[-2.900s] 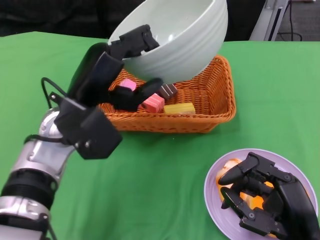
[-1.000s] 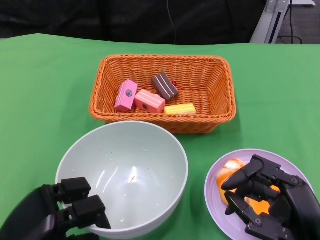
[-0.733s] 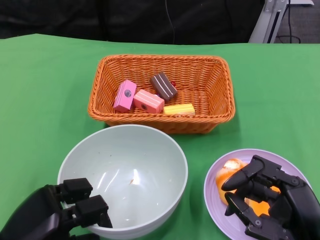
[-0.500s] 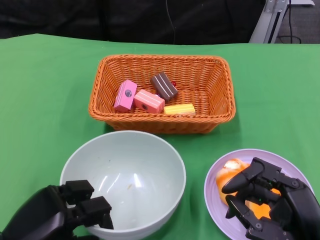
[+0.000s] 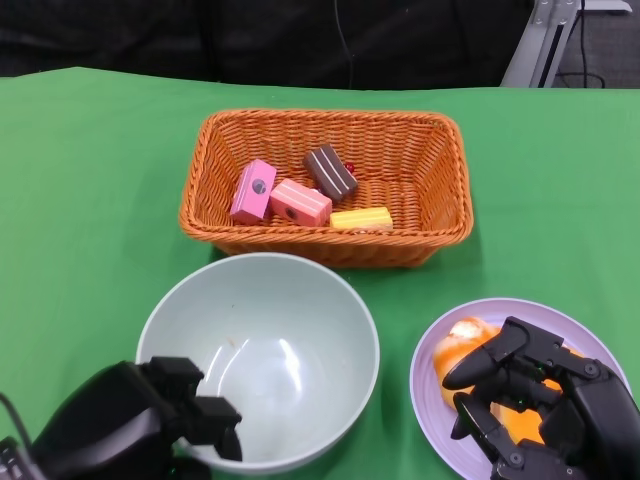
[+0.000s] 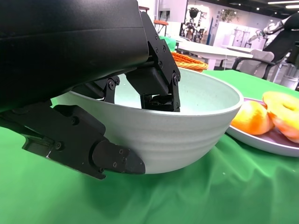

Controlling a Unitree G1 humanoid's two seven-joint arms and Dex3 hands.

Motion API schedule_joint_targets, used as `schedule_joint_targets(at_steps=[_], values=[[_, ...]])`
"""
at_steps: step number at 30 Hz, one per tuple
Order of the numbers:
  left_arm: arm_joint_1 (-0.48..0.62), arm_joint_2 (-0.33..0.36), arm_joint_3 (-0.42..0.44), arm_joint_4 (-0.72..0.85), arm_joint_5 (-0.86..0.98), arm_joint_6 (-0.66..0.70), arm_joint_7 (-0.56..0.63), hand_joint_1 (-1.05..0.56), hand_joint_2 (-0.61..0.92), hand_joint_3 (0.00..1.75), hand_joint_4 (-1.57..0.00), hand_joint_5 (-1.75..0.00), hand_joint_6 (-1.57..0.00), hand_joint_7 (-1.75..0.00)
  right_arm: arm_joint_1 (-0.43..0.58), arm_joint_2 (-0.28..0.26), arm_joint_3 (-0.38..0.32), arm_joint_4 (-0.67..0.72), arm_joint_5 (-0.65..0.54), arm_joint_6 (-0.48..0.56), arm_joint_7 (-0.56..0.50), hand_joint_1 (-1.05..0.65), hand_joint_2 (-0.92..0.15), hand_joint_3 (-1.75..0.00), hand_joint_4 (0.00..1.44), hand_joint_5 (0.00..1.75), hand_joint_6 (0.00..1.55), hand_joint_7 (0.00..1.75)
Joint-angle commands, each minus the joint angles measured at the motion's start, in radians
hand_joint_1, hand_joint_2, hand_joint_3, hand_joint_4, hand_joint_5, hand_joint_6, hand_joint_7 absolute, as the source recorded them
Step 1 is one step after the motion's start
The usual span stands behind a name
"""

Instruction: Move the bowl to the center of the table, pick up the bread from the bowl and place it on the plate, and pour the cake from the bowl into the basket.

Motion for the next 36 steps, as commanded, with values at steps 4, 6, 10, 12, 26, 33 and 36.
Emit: schedule_joint_targets(at_steps=[4,6,10,12,26,33,36], values=[[-0.061,-0.009,-0.052,0.059,0.029,0.048,-0.003,-0.12,0.92,0.25,-0.69,-1.53,-0.81,-0.99,0.002,-0.005,-0.002,-0.004,-0.005,-0.005,-0.010,-0.04,-0.63,-0.85,0.71,1.48,0.66,1.20],[-0.074,-0.012,-0.066,0.075,0.031,0.052,0.003,-0.13,0.92,0.25,-0.69,-1.54,-0.81,-0.98,0.002,-0.005,-0.002,-0.004,-0.012,-0.005,-0.014,-0.05,-0.63,-0.85,0.72,1.48,0.66,1.20],[-0.100,-0.022,-0.092,0.099,0.042,0.092,-0.001,-0.12,0.92,0.25,-0.68,-1.52,-0.85,-0.88,-0.003,-0.004,-0.002,0.004,0.000,-0.015,-0.007,-0.06,-0.62,-0.85,0.70,1.48,0.66,1.20],[-0.106,-0.022,-0.102,0.098,0.047,0.119,-0.011,-0.14,0.92,0.23,-0.72,-1.34,-0.91,-0.67,-0.002,-0.002,-0.001,0.004,-0.003,-0.016,-0.010,-0.07,-0.62,-0.84,0.70,1.48,0.66,1.20],[0.007,0.093,-0.042,-0.189,-0.258,0.219,-0.438,-0.98,0.92,0.25,-0.41,0.00,-0.40,0.00,-0.008,0.003,-0.004,0.015,-0.003,-0.021,-0.015,-0.06,-0.61,-0.85,0.72,1.48,0.67,1.20],[0.024,0.057,-0.017,-0.140,-0.515,0.131,-0.536,-1.05,0.92,0.33,-0.30,0.00,-0.32,0.00,-0.007,-0.001,-0.004,0.019,-0.011,-0.022,-0.016,-0.07,-0.62,-0.84,0.72,1.48,0.67,1.19],[0.045,0.035,-0.011,-0.145,-0.685,0.144,-0.629,-1.05,0.92,0.35,-0.28,0.00,-0.30,0.00,-0.007,-0.002,-0.003,0.018,-0.009,-0.020,-0.014,-0.06,-0.62,-0.85,0.72,1.48,0.67,1.19]])
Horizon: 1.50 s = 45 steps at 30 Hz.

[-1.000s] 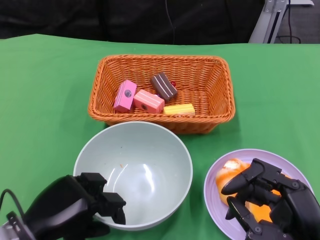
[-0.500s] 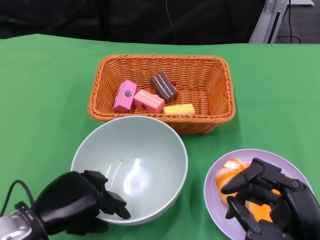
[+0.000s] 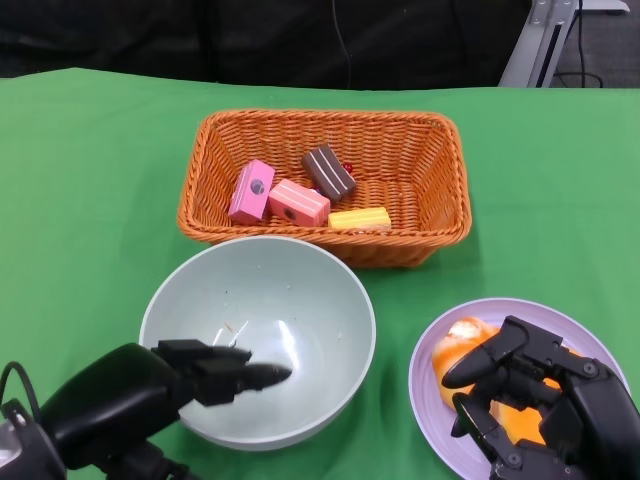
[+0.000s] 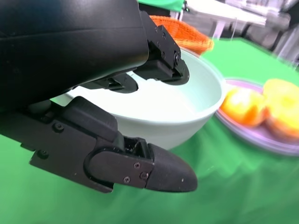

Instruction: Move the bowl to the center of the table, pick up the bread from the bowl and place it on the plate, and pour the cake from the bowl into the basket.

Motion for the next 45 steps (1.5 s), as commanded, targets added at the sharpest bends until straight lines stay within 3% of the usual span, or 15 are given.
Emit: schedule_joint_targets(at_steps=[1,5,6,11,12,14,15,16,17,18,21,25,34,45], values=[[0.033,-0.015,0.013,-0.010,-0.204,0.029,-0.125,-1.05,0.92,0.35,-0.28,0.00,-0.29,0.00,0.000,-0.005,-0.004,0.002,0.007,-0.004,-0.003,-0.06,-0.62,-0.86,0.72,1.49,0.67,1.19],[0.070,-0.069,0.036,-0.076,-0.532,0.166,-0.313,-1.05,0.92,0.34,-0.28,-0.01,-0.30,0.00,0.000,-0.006,-0.003,-0.001,0.005,0.001,-0.003,-0.07,-0.62,-0.85,0.71,1.49,0.67,1.19],[0.084,-0.094,0.051,-0.100,-0.603,0.208,-0.335,-1.00,0.92,0.32,-0.38,-0.05,-0.35,-0.02,-0.001,-0.007,-0.004,-0.001,0.008,0.004,-0.001,-0.07,-0.62,-0.85,0.71,1.49,0.67,1.20],[0.148,-0.196,0.125,-0.215,-0.714,0.341,-0.338,-0.80,0.92,0.25,-0.58,-0.10,-0.46,-0.04,-0.008,-0.013,-0.005,-0.010,0.020,0.022,0.009,-0.07,-0.62,-0.85,0.71,1.49,0.66,1.21],[0.162,-0.219,0.138,-0.242,-0.727,0.366,-0.329,-0.59,0.92,0.19,-0.73,-0.16,-0.59,-0.07,-0.010,-0.015,-0.005,-0.014,0.026,0.030,0.015,-0.08,-0.63,-0.83,0.69,1.49,0.65,1.22],[0.186,-0.263,0.153,-0.326,-0.811,0.484,-0.315,-0.41,0.92,0.15,-0.90,-0.25,-0.80,-0.15,-0.017,-0.021,-0.003,-0.021,0.042,0.037,0.033,-0.09,-0.65,-0.78,0.67,1.49,0.63,1.25],[0.196,-0.277,0.159,-0.363,-0.838,0.540,-0.307,-0.37,0.92,0.14,-0.92,-0.44,-0.91,-0.19,-0.019,-0.024,-0.001,-0.026,0.052,0.040,0.042,-0.11,-0.66,-0.74,0.67,1.48,0.62,1.26],[0.204,-0.288,0.167,-0.392,-0.854,0.584,-0.302,-0.33,0.92,0.13,-0.88,-0.75,-1.00,-0.26,-0.019,-0.025,-0.001,-0.029,0.059,0.044,0.049,-0.12,-0.68,-0.70,0.67,1.47,0.62,1.26],[0.213,-0.299,0.173,-0.417,-0.857,0.611,-0.299,-0.32,0.92,0.13,-0.85,-0.86,-1.03,-0.29,-0.019,-0.030,0.000,-0.038,0.065,0.050,0.059,-0.13,-0.69,-0.68,0.67,1.46,0.62,1.26],[0.220,-0.310,0.180,-0.433,-0.855,0.631,-0.299,-0.28,0.92,0.17,-0.82,-1.05,-0.99,-0.49,-0.018,-0.034,0.000,-0.044,0.069,0.055,0.066,-0.14,-0.70,-0.66,0.66,1.45,0.62,1.25],[0.245,-0.332,0.191,-0.488,-0.846,0.676,-0.311,-0.16,0.88,0.33,-0.77,-1.29,-0.84,-0.92,-0.018,-0.051,0.003,-0.074,0.078,0.075,0.088,-0.15,-0.70,-0.65,0.66,1.43,0.62,1.23],[0.257,-0.334,0.194,-0.547,-0.849,0.742,-0.340,-0.12,0.81,0.54,-0.73,-1.47,-0.75,-1.11,-0.031,-0.065,0.005,-0.126,0.104,0.126,0.105,-0.18,-0.70,-0.64,0.70,1.41,0.65,1.21],[0.261,-0.331,0.200,-0.601,-0.718,0.734,-0.355,-0.11,0.63,0.90,-0.72,-1.55,-0.69,-1.26,-0.040,-0.081,0.009,-0.208,0.166,0.227,0.133,-0.17,-0.71,-0.61,0.70,1.39,0.68,1.16],[0.280,-0.310,0.214,-0.630,-0.641,0.702,-0.404,-0.19,0.65,0.78,-0.68,-1.59,-0.65,-1.33,-0.027,-0.095,0.033,-0.269,0.184,0.265,0.141,-0.16,-0.70,-0.68,0.71,1.41,0.65,1.18]])
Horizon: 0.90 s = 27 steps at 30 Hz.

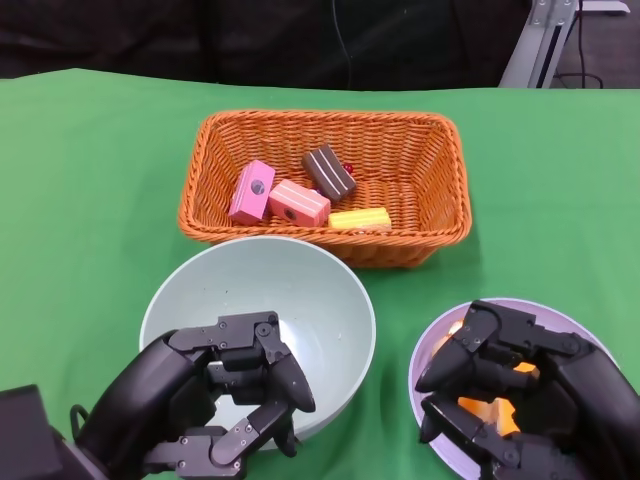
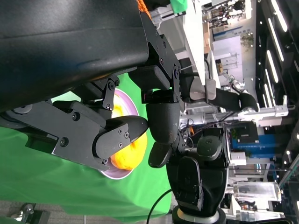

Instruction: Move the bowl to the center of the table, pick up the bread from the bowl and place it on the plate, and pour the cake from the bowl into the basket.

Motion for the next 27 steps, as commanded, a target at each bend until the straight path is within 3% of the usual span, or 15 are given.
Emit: schedule_joint_targets(at_steps=[1,12,24,27], values=[[0.009,0.017,0.016,-0.005,0.019,-0.027,-0.024,-0.18,0.66,0.78,-0.68,-1.59,-0.65,-1.33,0.006,-0.016,-0.002,-0.025,0.019,0.017,0.002,-0.17,-0.70,-0.68,0.70,1.41,0.65,1.17],[0.026,0.019,0.032,-0.030,0.021,-0.012,-0.034,-0.17,0.63,0.84,-0.67,-1.59,-0.64,-1.33,0.015,-0.029,0.000,-0.072,0.026,0.063,-0.001,-0.18,-0.71,-0.65,0.69,1.44,0.65,1.21],[0.033,0.017,0.035,-0.027,0.025,-0.021,-0.042,-0.18,0.66,0.79,-0.67,-1.58,-0.63,-1.34,0.025,-0.028,0.011,-0.075,0.028,0.063,-0.005,-0.16,-0.69,-0.66,0.71,1.43,0.66,1.22],[0.038,0.011,0.037,-0.029,0.028,-0.026,-0.040,-0.16,0.67,0.80,-0.67,-1.58,-0.62,-1.33,0.031,-0.026,0.016,-0.078,0.031,0.057,-0.004,-0.15,-0.65,-0.81,0.68,1.48,0.63,1.29]])
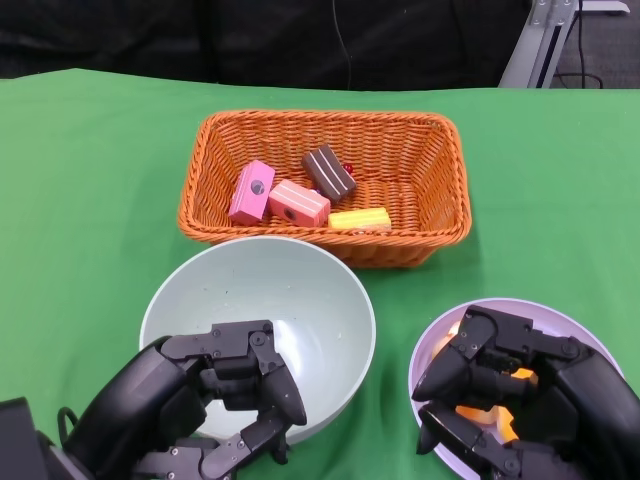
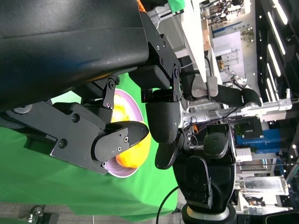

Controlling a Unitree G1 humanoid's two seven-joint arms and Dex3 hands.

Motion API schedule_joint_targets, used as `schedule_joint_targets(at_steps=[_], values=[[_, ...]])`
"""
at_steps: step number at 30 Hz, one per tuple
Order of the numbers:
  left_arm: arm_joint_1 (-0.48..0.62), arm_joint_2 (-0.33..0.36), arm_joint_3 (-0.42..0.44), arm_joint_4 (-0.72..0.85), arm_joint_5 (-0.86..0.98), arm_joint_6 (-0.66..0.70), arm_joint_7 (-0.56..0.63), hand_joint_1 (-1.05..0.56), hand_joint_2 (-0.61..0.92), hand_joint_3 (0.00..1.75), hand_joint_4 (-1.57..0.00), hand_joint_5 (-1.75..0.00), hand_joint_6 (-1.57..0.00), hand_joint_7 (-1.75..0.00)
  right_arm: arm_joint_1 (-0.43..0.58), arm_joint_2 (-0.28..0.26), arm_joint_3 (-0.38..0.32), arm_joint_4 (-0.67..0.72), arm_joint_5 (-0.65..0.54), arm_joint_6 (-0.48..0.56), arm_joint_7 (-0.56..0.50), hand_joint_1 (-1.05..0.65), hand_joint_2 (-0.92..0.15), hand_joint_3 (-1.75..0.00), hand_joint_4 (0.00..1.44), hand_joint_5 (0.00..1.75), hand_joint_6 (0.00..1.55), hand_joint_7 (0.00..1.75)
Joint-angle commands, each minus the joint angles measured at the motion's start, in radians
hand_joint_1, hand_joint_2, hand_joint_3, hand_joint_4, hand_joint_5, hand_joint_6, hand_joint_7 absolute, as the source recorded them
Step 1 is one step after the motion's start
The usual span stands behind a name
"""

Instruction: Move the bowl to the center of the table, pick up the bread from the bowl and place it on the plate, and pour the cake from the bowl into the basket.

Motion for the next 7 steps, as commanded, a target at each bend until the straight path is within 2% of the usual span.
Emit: schedule_joint_targets(at_steps=[1,4,7], values=[[0.008,0.007,0.013,-0.010,0.007,-0.014,-0.003,-0.15,0.68,0.80,-0.67,-1.58,-0.62,-1.34,0.009,-0.005,0.006,-0.023,0.017,0.003,-0.002,-0.14,-0.63,-0.87,0.68,1.50,0.63,1.31],[0.011,0.001,0.017,-0.001,0.001,-0.026,-0.010,-0.15,0.71,0.81,-0.67,-1.58,-0.63,-1.35,0.016,-0.003,0.009,-0.026,0.018,-0.002,-0.004,-0.14,-0.58,-1.03,0.68,1.56,0.64,1.34],[0.013,0.001,0.017,-0.001,0.002,-0.029,-0.010,-0.16,0.72,0.80,-0.68,-1.59,-0.63,-1.36,0.024,-0.002,0.011,-0.030,0.020,0.000,-0.006,-0.13,-0.56,-1.10,0.68,1.57,0.65,1.36]])
